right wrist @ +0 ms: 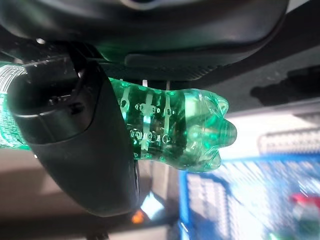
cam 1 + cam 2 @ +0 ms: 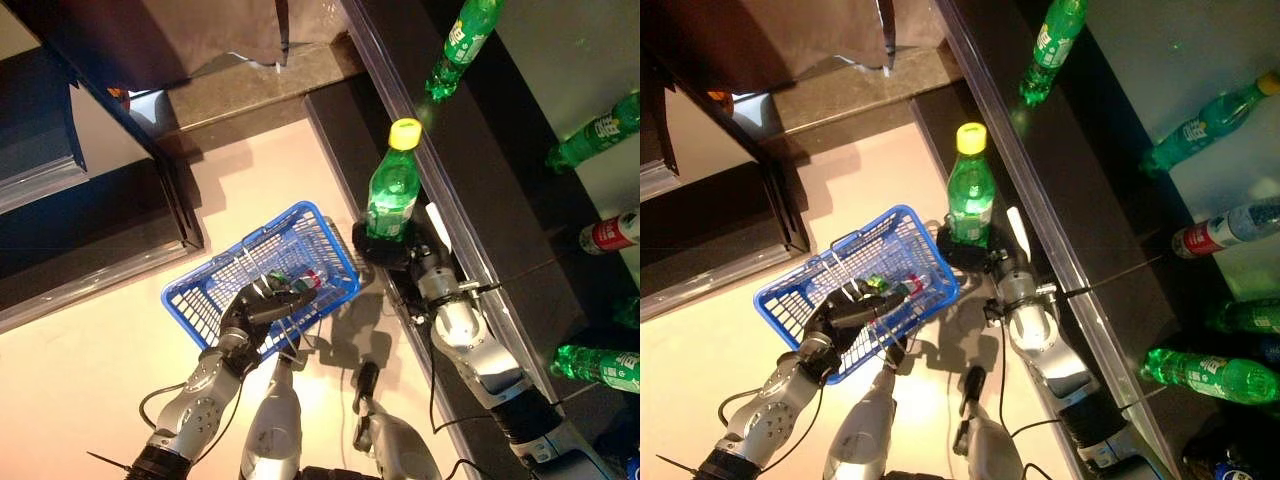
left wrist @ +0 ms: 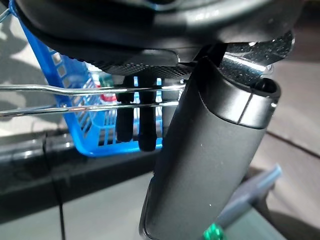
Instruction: Pick up the drink and place into the basket.
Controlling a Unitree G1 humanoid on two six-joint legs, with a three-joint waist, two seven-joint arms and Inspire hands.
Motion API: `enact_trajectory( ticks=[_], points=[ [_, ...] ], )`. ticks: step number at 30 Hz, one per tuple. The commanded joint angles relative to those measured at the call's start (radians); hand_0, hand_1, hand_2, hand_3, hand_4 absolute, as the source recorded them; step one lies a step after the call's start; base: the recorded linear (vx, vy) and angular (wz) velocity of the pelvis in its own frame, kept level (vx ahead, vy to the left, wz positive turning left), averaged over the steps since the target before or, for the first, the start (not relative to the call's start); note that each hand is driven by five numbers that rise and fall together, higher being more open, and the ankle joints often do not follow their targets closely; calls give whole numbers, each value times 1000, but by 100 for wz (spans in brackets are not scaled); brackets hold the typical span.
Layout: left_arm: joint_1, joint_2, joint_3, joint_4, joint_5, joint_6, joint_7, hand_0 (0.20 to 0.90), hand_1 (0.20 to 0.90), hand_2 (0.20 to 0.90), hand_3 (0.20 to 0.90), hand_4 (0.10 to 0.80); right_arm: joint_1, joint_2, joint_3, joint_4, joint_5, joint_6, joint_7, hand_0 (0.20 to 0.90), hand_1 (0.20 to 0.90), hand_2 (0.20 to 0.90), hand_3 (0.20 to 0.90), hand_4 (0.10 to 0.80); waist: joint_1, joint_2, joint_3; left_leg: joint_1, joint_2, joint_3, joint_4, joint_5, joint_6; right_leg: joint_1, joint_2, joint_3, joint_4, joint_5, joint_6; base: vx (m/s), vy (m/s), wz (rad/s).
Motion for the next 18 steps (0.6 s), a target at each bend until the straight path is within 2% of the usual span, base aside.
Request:
enact_trajectory(
  ticks=[1, 4, 6, 10, 12, 15, 18],
  points=[
    [-103, -9, -30, -333, 18, -111, -219, 300, 300, 300, 200, 100, -84, 28, 64, -7, -77, -81, 21, 300, 300, 300, 200, 100, -4, 33, -283, -1, -38, -53, 47, -64, 51, -7, -22, -22, 124, -65, -24, 37, 10, 17],
    [-122, 3, -47, -347, -8, -93, -249, 300, 300, 300, 200, 100, -100, 34, 96, 39, -89, -60, 27, 300, 300, 300, 200, 100, 5, 38, -297, 3, -40, -67, 38, -56, 45, 7, -28, -33, 114, -63, -19, 46, 8, 10],
    [-135, 15, -63, -355, -6, -97, -273, 300, 300, 300, 200, 100, -114, 37, 128, 84, -161, -21, 43, 300, 300, 300, 200, 100, 14, 41, -309, 4, -42, -78, 31, -50, 41, 16, -32, -42, 108, -63, -16, 52, 9, 3],
    [-154, 38, -65, -363, -35, -78, -305, 300, 300, 300, 200, 100, -152, -6, 192, 183, -415, 92, 56, 300, 300, 300, 200, 100, 32, 41, -334, 8, -46, -95, 20, -45, 33, 32, -39, -62, 95, -64, -10, 57, 5, 15],
    [-155, 53, -62, -381, -38, -74, -311, 300, 300, 300, 200, 100, -169, -35, 214, 211, -440, 141, 60, 300, 300, 300, 200, 100, 39, 40, -341, 10, -44, -100, 16, -44, 31, 39, -40, -67, 85, -61, -8, 40, -1, 18],
    [-147, 68, -52, -389, -42, -73, -328, 300, 300, 300, 200, 100, -175, -65, 233, 262, -588, 213, 94, 300, 300, 300, 200, 100, 46, 37, -347, 10, -45, -104, 11, -42, 28, 46, -41, -70, 76, -58, -5, 26, -1, 13],
    [-155, 84, -53, -400, -54, -67, -330, 300, 300, 300, 200, 100, -203, -93, 255, 290, -659, 255, 122, 300, 300, 300, 200, 100, 52, 35, -347, 8, -43, -108, 11, -40, 26, 48, -40, -77, 77, -60, -5, 9, -8, 4]
  ],
)
